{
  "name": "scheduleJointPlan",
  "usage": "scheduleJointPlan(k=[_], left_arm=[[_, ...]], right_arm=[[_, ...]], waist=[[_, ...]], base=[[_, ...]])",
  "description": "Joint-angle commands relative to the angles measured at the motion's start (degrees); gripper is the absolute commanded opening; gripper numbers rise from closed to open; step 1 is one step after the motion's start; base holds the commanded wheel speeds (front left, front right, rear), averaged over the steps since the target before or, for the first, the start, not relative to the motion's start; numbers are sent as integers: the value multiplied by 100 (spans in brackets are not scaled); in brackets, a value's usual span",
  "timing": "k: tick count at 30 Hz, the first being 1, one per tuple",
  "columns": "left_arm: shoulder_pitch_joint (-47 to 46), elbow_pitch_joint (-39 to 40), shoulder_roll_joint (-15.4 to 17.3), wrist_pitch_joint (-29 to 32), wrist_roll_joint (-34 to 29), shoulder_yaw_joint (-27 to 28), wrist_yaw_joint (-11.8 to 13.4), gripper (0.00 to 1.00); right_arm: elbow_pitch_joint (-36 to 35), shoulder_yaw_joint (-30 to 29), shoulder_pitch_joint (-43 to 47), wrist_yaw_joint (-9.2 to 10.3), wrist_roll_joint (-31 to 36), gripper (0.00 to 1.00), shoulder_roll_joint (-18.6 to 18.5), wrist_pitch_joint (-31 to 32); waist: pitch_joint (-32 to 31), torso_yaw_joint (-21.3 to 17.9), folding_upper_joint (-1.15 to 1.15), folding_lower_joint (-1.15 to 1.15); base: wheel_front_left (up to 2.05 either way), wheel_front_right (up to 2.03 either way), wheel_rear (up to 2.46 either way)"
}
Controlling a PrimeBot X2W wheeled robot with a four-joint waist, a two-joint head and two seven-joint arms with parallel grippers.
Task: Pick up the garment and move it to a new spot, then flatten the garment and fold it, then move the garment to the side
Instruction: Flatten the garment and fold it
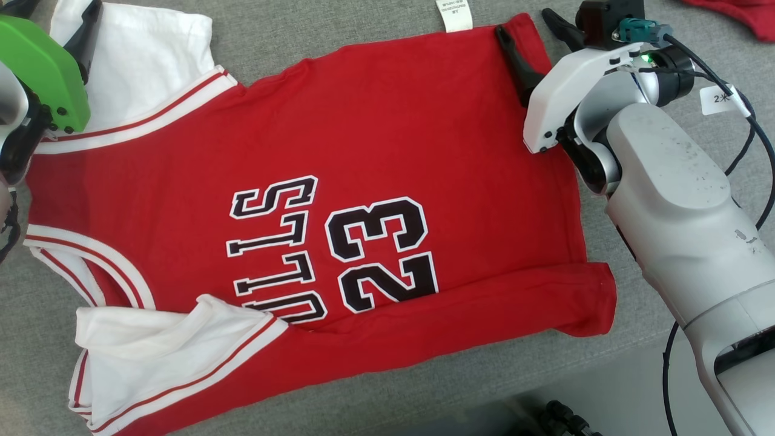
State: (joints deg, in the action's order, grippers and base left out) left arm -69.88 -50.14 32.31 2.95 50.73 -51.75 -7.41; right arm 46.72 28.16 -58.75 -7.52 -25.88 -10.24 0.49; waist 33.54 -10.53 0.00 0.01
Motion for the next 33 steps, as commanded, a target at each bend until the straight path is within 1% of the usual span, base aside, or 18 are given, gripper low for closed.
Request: scheduleJointPlan(k=[1, 6, 7, 8, 9, 11, 13, 16, 18, 22, 28, 33], left_arm=[[-31, -65, -38, 63, 156, -30, -12, 100], [-19, -185, -107, 184, 382, -204, -12, 100], [-32, -209, -120, 212, 422, -247, -12, 63], [-42, -236, -132, 229, 467, -273, -12, 31], [-45, -244, -153, 216, 521, -289, -13, 0], [-52, -256, -167, 105, 585, -314, -12, 0], [-50, -273, -178, -82, 722, -253, -11, 0], [-69, -264, -226, -407, 873, -179, -11, 0], [-32, -214, -273, -659, 991, -113, -11, 0], [123, -22, -291, -1144, 1158, -113, -11, 0], [594, 585, -248, -1700, 1242, -149, -11, 0], [1167, 1253, -237, -1817, 1188, 183, -11, 0]], right_arm=[[133, 143, 64, 4, -75, 100, 23, 66], [214, 426, 20, 2, -302, 100, 1, 109], [223, 488, 11, 1, -366, 51, -11, 144], [228, 526, -1, 1, -411, 31, -17, 146], [233, 577, -19, 2, -463, 0, -30, 158], [203, 652, -44, 3, -571, 0, -64, 131], [166, 689, -72, 6, -643, 0, -173, 7], [149, 667, -129, 10, -686, 0, -303, -298], [151, 641, -130, 9, -700, 0, -328, -534], [216, 646, 26, 9, -700, 0, -442, -923], [137, 634, 468, 8, -639, 0, -669, -1357], [-145, 434, 937, 8, -433, 0, -928, -1528]], waist=[[-5, 3, 0, -1], [8, -3, 0, -1], [12, 0, 0, -1], [13, 1, 0, -1], [8, 6, 0, -1], [-15, 24, 0, -1], [-65, 63, 0, -1], [-171, 133, 0, -1], [-263, 191, 0, -1], [-481, 357, 0, -1], [-853, 653, 0, -1], [-1105, 892, 0, -1]], base=[[0, 0, 0], [0, 0, 0], [0, 0, 0], [0, 0, 0], [0, 0, 0], [0, 0, 0], [0, 0, 0], [0, 0, 0], [0, 0, 0], [0, 0, 0], [0, 0, 0], [0, 0, 0]])
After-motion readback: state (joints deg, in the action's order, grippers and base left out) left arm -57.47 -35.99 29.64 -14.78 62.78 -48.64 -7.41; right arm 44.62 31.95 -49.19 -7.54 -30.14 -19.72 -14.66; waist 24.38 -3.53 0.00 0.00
